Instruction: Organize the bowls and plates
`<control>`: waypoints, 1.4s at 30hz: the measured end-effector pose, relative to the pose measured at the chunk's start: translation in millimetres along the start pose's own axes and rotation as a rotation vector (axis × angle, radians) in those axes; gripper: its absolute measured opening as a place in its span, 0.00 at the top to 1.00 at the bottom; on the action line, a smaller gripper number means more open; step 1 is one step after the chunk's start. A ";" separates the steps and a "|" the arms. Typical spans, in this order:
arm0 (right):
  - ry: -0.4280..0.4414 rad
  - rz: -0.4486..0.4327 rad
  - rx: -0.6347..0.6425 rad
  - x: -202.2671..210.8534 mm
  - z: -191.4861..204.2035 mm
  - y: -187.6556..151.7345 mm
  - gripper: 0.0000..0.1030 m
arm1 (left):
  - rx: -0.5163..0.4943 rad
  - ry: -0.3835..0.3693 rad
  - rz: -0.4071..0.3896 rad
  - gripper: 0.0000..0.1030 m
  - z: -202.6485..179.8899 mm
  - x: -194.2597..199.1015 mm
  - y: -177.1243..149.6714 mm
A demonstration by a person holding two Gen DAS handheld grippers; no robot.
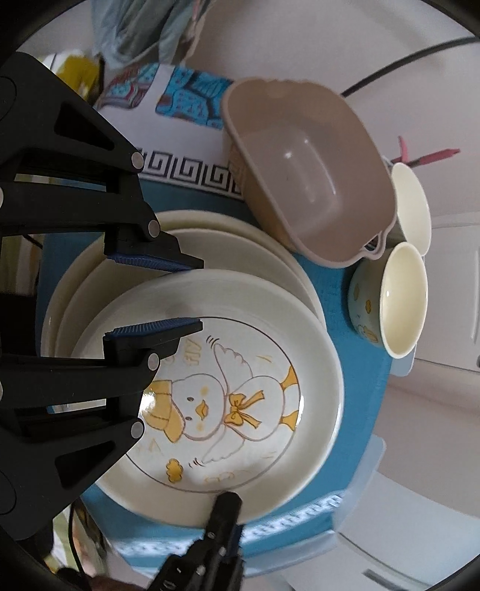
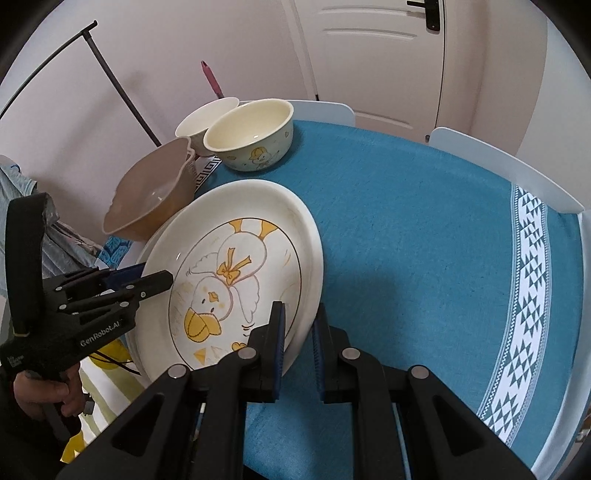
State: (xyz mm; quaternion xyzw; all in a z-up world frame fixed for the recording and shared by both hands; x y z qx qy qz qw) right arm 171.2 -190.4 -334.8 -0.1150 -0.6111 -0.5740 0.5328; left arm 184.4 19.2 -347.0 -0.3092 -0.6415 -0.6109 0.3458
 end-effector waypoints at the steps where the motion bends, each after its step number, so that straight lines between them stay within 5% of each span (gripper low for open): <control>1: 0.003 0.001 0.002 -1.0 0.6 0.0 0.88 | -0.010 0.009 -0.001 0.78 1.0 0.5 -0.3; 8: 0.004 0.006 0.034 -6.0 5.1 -1.5 0.88 | -0.090 0.096 -0.014 0.78 4.4 5.4 -2.1; 42: -0.106 0.069 0.162 -20.7 11.2 -3.2 0.87 | -0.186 0.176 0.035 0.78 5.2 20.2 -10.3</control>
Point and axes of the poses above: each gripper's, at about its wrist camera, not at the fingertips, and x roughly against the way its jaws point, z to its left, y to its top, the point moved 10 cm from there along -x, roughly the way its jaws point, and after that the axes turned 9 degrees about -z, right-handed, at the moved point
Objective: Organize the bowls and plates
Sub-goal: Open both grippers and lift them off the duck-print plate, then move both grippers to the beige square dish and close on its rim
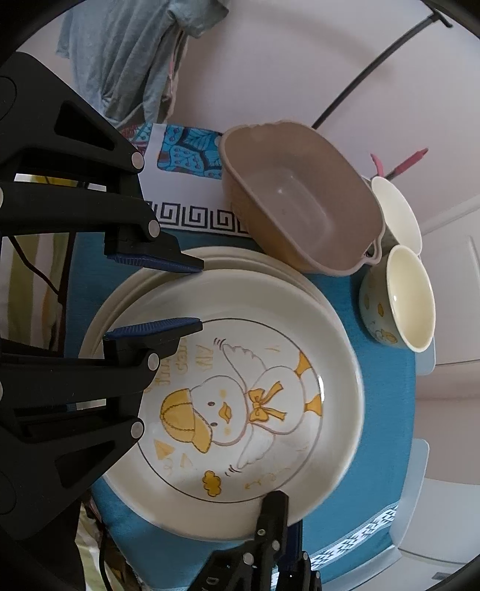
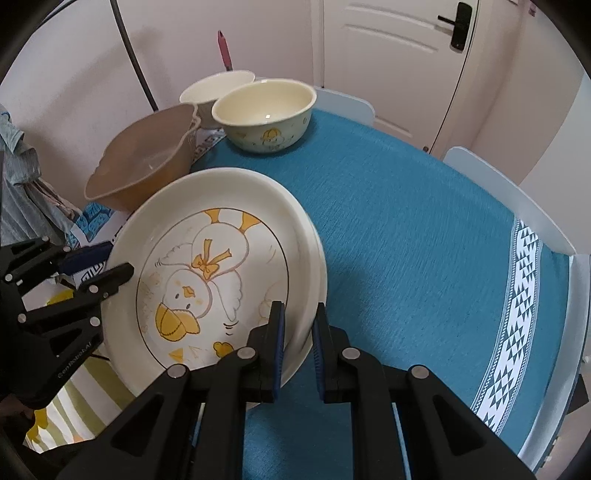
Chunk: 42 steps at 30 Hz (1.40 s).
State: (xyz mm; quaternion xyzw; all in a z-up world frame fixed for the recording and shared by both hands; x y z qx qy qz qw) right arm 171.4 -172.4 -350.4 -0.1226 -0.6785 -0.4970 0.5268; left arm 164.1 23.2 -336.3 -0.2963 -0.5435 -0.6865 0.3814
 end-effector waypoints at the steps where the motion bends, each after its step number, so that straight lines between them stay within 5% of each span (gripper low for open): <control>1: -0.008 -0.001 0.011 -0.2 0.8 -0.2 0.87 | 0.001 -0.001 -0.002 0.78 0.3 0.0 -0.1; 11: 0.004 -0.001 -0.013 1.2 1.2 1.9 0.87 | 0.017 -0.020 0.014 0.78 4.1 0.4 1.8; 19: 0.112 -0.142 -0.089 51.3 4.1 44.7 0.87 | 0.220 -0.084 -0.061 0.76 43.8 44.8 35.2; 20: 0.130 -0.161 -0.099 56.9 5.4 51.7 0.87 | 0.260 -0.080 -0.087 0.70 56.6 55.0 42.5; 22: 0.183 -0.209 -0.117 70.3 9.7 70.7 0.81 | 0.330 -0.054 -0.146 0.28 84.2 73.6 56.1; 23: 0.201 -0.231 -0.122 75.6 12.4 78.6 0.59 | 0.352 -0.041 -0.172 0.01 95.6 79.4 61.2; 24: 0.219 -0.252 -0.123 79.8 15.0 88.0 0.19 | 0.384 -0.027 -0.224 0.00 111.0 88.2 67.7; 25: 0.234 -0.271 -0.119 82.6 18.7 96.5 0.01 | 0.405 -0.024 -0.243 0.00 121.4 91.9 70.3; 38: 0.291 -0.041 -0.074 2.1 70.8 137.1 0.00 | 0.583 -0.166 -0.024 0.01 163.4 6.6 28.0; 42: 0.296 0.050 -0.058 -37.6 88.0 133.6 0.02 | 0.576 -0.198 0.033 0.17 159.4 -22.2 22.3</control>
Point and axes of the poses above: each gripper's, at about its wrist camera, not at the fingertips, and x roughly against the way its jaws point, z to its left, y to its top, the point moved 10 cm from there along -x, roughly the way its jaws point, and after that the axes turned 9 degrees about -z, right-handed, at the moved point
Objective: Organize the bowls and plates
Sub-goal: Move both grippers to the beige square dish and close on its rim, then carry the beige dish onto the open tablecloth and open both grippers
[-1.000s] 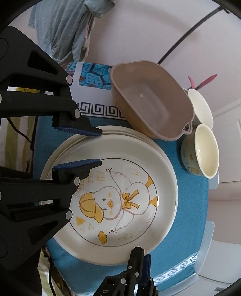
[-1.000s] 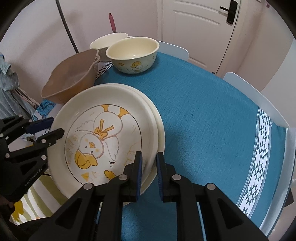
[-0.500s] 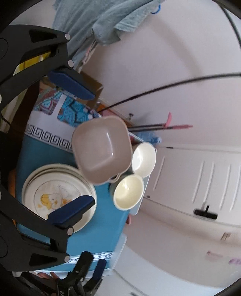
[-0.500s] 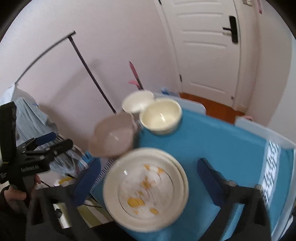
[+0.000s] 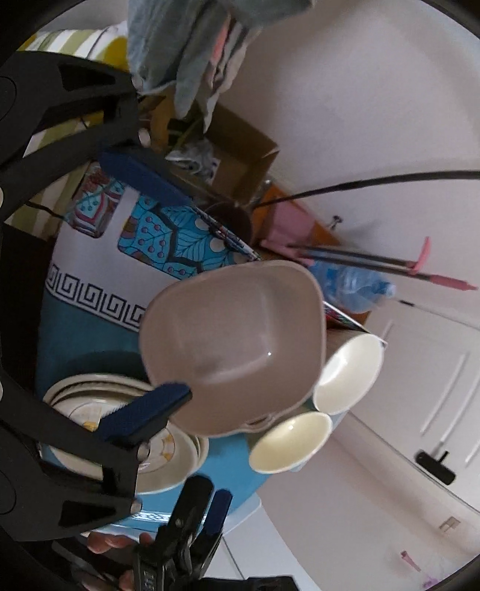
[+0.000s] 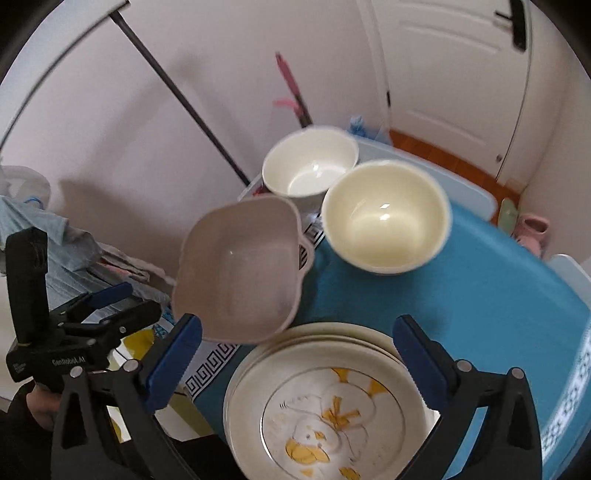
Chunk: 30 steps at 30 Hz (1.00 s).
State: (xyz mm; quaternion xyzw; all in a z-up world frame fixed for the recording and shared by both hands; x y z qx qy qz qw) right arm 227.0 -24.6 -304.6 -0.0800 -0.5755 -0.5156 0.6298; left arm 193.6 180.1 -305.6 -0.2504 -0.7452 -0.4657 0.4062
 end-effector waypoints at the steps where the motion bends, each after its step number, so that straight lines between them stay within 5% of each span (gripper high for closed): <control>1: 0.002 0.019 0.004 -9.8 0.8 -0.8 0.04 | -0.005 0.000 0.019 0.20 1.7 -9.0 -1.1; 6: 0.012 0.101 0.010 -50.5 3.8 -5.5 0.47 | -0.029 -0.014 0.084 0.38 5.7 -37.7 -6.2; 15: 0.006 0.139 -0.014 -78.9 2.3 -7.8 0.81 | -0.068 -0.033 0.126 0.87 8.1 -63.9 -4.0; 30: 0.002 0.061 0.000 -55.8 17.9 -7.2 0.85 | -0.202 0.005 -0.001 0.88 -7.3 -26.0 21.9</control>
Point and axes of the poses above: each gripper's, at about its wrist camera, not at the fingertips, and x roughly against the way its jaws point, z to its left, y to its top, the point moved 10 cm from there along -x, roughly the way its jaws point, and after that the axes turned 9 degrees about -z, right-handed, at the moved point
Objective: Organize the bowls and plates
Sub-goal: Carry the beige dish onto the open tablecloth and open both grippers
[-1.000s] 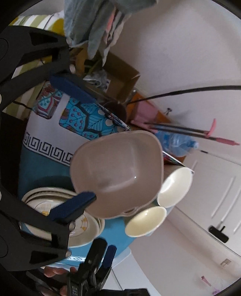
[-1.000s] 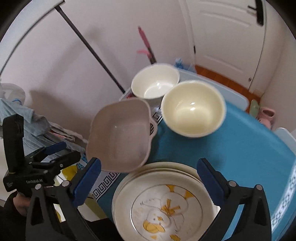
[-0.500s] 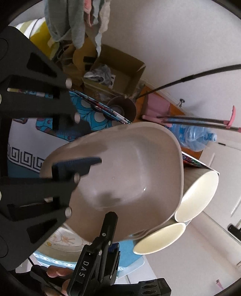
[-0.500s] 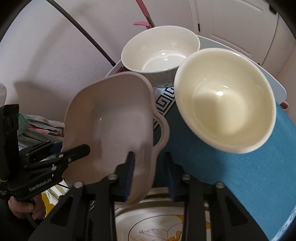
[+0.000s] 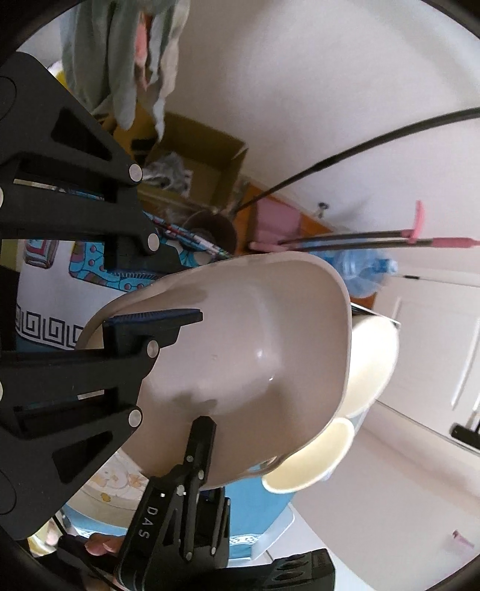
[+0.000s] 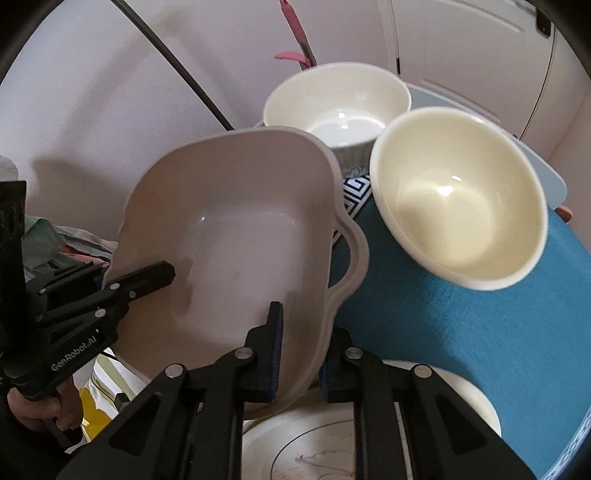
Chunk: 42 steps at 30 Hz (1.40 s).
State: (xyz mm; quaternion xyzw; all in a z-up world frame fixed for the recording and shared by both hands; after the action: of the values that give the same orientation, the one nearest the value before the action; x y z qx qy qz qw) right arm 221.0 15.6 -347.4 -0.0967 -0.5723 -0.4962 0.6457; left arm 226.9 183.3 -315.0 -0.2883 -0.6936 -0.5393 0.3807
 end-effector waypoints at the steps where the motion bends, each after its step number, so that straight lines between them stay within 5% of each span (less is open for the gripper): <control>1: 0.001 -0.017 -0.001 7.4 2.0 0.7 0.85 | -0.008 0.002 -0.012 0.88 -1.9 6.4 3.8; 7: -0.028 -0.128 -0.026 71.1 -6.9 -0.8 0.85 | -0.095 -0.010 -0.090 0.88 -38.2 46.7 25.6; 13: -0.105 -0.202 -0.101 147.9 -53.6 -31.1 0.85 | -0.183 -0.093 -0.129 0.88 -122.7 74.7 30.1; 25: -0.310 -0.254 -0.308 264.3 -184.9 -169.2 0.85 | -0.343 -0.327 -0.037 0.88 -325.1 66.0 -50.4; 33: -0.356 -0.221 -0.430 257.6 -256.6 -249.3 0.85 | -0.434 -0.378 0.044 0.88 -406.3 22.7 -115.1; 42: -0.342 -0.200 -0.468 233.0 -307.6 -282.0 0.85 | -0.462 -0.343 0.097 0.88 -422.4 -11.5 -149.0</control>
State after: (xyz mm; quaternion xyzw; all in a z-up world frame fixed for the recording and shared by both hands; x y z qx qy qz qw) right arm 172.5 -458.9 -378.1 -0.2679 -0.5495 -0.6522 0.4482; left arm 204.0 -262.9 -349.2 -0.4871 -0.5923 -0.6074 0.2073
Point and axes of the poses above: each gripper's, at about its wrist camera, not at the fingertips, and x roughly against the way its jaws point, z to its left, y to its top, the point moved 10 cm from there along -x, roughly the way its jaws point, and after that the axes turned 9 degrees about -z, right-handed, at the moved point
